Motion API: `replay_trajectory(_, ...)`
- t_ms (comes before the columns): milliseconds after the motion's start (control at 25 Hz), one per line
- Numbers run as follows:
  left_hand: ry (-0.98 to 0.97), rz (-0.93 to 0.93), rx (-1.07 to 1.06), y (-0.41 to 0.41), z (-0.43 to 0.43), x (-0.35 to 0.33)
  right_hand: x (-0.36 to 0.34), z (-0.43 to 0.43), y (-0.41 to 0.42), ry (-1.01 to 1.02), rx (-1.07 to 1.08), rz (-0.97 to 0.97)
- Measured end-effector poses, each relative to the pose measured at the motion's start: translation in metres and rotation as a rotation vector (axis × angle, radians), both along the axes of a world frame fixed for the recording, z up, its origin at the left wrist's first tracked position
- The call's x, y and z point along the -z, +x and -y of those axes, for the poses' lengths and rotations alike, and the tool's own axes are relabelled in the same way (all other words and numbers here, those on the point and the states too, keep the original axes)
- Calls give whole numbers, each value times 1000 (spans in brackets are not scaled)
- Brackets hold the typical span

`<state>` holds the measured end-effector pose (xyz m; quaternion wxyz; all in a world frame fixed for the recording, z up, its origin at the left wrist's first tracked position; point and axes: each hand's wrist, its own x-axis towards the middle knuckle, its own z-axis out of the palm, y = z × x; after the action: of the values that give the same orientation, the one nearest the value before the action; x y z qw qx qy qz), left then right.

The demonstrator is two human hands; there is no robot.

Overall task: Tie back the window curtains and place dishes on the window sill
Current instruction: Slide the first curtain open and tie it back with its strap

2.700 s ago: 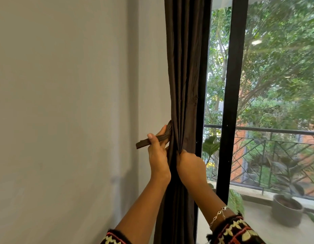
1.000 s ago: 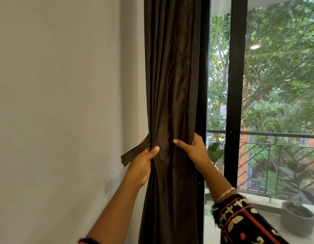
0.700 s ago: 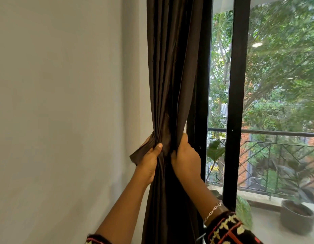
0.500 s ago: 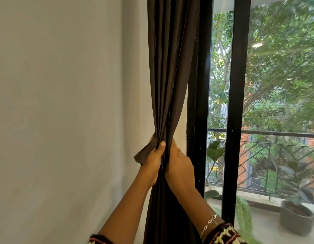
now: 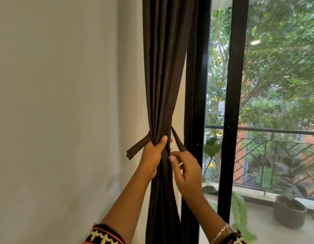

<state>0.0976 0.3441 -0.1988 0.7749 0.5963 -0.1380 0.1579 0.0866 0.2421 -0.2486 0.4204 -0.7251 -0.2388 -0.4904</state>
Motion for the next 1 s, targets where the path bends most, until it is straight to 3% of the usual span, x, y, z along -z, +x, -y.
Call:
replay_trajectory(80,12,6,-17,0,0,0,-8,6,6,117,117,63)
replay_trajectory(160,7,7,-28,-1,0,-1,-19,11,13,104,199,35)
replay_trajectory(320,-6,-5,-32,0,-1,-1,-38,15,25,-60,204,-258)
replay_trajectory(520,-37,2,15,0,-5,0,-58,24,34,-298,423,-406)
replay_trajectory(600,-38,2,28,0,-8,0,-56,30,35,-249,344,-393)
replay_trajectory(680,-55,-9,71,0,-9,0,-55,33,29,-104,122,-367)
replay_trajectory(800,-62,-14,116,-1,-7,0,-67,31,20,-37,-161,-524)
replay_trajectory(880,-52,-15,97,0,-6,0,-73,31,12,-64,-184,-585)
replay_trajectory(1000,-30,-26,32,-1,-4,-1,-76,36,-7,56,-192,-612)
